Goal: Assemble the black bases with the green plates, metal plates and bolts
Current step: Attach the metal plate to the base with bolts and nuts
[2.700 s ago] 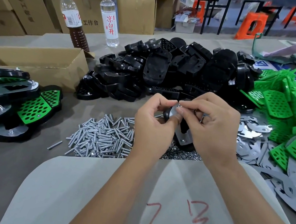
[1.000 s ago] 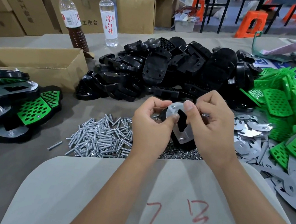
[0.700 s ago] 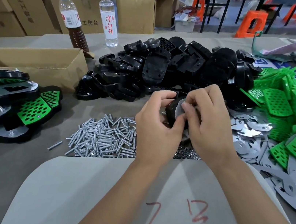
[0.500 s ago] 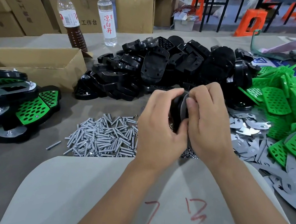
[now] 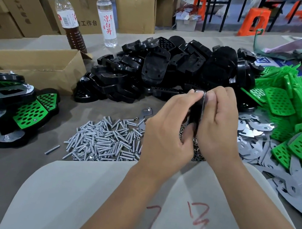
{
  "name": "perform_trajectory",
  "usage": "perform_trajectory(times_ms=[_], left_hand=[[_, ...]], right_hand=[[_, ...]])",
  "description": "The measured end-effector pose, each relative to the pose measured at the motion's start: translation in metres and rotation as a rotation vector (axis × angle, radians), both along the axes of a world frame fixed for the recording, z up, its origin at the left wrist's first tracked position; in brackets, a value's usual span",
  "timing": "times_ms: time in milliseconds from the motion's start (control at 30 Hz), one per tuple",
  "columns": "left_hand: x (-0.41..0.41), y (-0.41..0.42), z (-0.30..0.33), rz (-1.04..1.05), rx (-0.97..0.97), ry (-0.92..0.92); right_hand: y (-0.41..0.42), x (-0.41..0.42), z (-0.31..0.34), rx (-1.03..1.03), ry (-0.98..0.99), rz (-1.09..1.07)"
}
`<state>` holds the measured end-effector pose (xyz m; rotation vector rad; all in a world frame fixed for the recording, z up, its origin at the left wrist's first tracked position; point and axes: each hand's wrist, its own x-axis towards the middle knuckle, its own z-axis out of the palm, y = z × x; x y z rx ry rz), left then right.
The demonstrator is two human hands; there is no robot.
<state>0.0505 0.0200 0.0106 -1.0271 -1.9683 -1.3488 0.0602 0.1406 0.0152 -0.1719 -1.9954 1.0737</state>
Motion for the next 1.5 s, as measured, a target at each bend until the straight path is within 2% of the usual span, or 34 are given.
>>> perform_trajectory(times_ms=[133,267,333,500,633,733,867,967,1067,1200,1267,1400,1500], left_hand=[[-0.001,-0.001,0.001,0.091,0.024,0.083],[-0.001,-0.003,0.002,0.13,-0.013,0.113],[-0.002,-0.002,0.001,0.108,-0.031,0.141],[-0.009,-0.004,-0.003,0.089,-0.057,0.169],[-0.015,-0.003,-0.006,0.12,-0.078,0.237],[-0.018,-0.003,-0.006,0.116,-0.053,0.268],[-0.023,-0.007,-0.007,0.066,-0.015,0.298],[-0.023,-0.009,-0.011,-0.003,-0.017,0.238],[-0.024,-0.012,-0.012,0.008,0.045,0.006],[-0.031,-0.022,-0.008,0.29,0.228,-0.205],[-0.036,-0.027,-0.005,0.351,0.246,-0.294],[-0.045,-0.037,-0.001,0.117,0.108,-0.53],[-0.047,-0.042,0.003,0.045,0.215,-0.662]], right_hand=[[-0.01,0.0,0.003,-0.323,-0.081,0.102],[-0.021,0.003,0.007,-0.914,-0.054,0.334],[-0.02,0.004,0.009,-1.134,-0.072,0.407],[-0.013,0.006,0.012,-1.303,-0.235,0.468],[-0.014,0.007,0.014,-1.355,-0.228,0.445],[-0.012,0.006,0.012,-1.44,-0.229,0.516],[-0.009,0.004,0.005,-1.296,-0.291,0.613],[-0.007,0.002,0.0,-1.129,-0.321,0.569],[-0.006,0.001,-0.005,-0.967,-0.316,0.471],[-0.011,0.0,-0.01,-0.802,-0.327,0.391],[-0.012,-0.001,-0.014,-0.716,-0.347,0.361],[-0.012,-0.001,-0.014,-0.678,-0.253,0.372],[-0.01,0.001,-0.014,-0.65,-0.226,0.413]])
